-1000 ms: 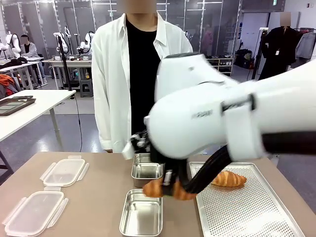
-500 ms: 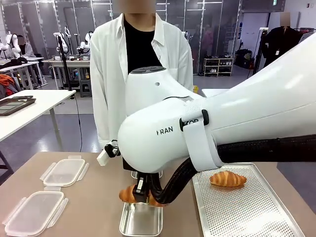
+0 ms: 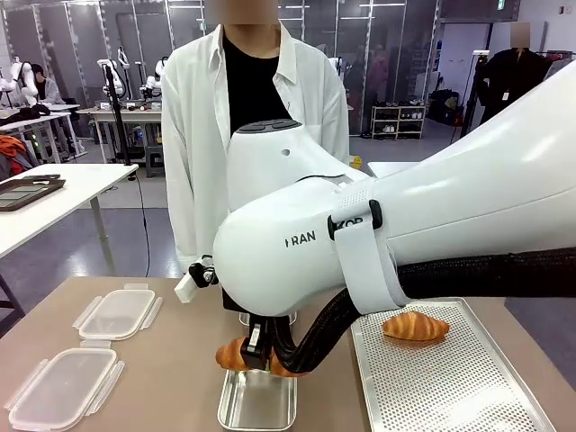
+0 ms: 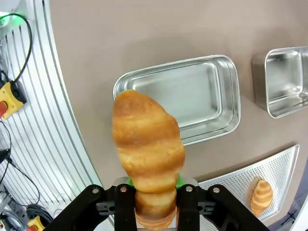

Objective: Place the bread into the airtight container.
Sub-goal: Pick up a Butter Roll and place it into an empty Airtight Container.

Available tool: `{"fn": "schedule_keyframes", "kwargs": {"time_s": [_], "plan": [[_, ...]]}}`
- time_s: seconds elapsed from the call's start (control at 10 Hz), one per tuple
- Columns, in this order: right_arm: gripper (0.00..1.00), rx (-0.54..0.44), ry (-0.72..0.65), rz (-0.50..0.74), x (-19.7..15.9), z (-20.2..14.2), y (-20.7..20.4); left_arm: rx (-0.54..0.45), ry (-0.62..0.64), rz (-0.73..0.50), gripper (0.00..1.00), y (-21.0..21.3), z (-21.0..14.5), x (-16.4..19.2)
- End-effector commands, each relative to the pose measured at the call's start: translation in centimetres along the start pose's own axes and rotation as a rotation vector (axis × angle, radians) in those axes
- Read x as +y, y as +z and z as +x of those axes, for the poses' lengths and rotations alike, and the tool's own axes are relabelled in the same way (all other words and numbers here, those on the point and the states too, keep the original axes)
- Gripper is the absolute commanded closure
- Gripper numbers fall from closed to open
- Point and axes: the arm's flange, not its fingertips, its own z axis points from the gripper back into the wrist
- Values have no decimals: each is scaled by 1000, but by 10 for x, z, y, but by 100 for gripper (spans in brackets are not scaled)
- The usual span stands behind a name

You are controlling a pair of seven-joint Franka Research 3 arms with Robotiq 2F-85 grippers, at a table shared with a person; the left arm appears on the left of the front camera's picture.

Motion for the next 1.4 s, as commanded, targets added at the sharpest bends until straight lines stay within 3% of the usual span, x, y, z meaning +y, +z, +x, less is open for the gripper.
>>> {"fn": "schedule_keyframes", "kwargs": {"time_s": [0.0,0.3,0.6,0.9,1.3], "plan": [[77,-27,-153,-31,-10,2,-16,-5,-21,-6,0,1,0,-2],[77,-168,-614,7,-24,-4,-11,-5,-21,-6,0,1,0,-2],[77,-142,-995,4,-40,-7,-36,-5,-21,-6,0,1,0,-2],[77,-136,-1186,56,-52,-1,-60,-5,-21,-6,0,1,0,-2],[77,-58,-1243,51,-54,18,-104,-5,-21,-6,0,1,0,-2]]}}
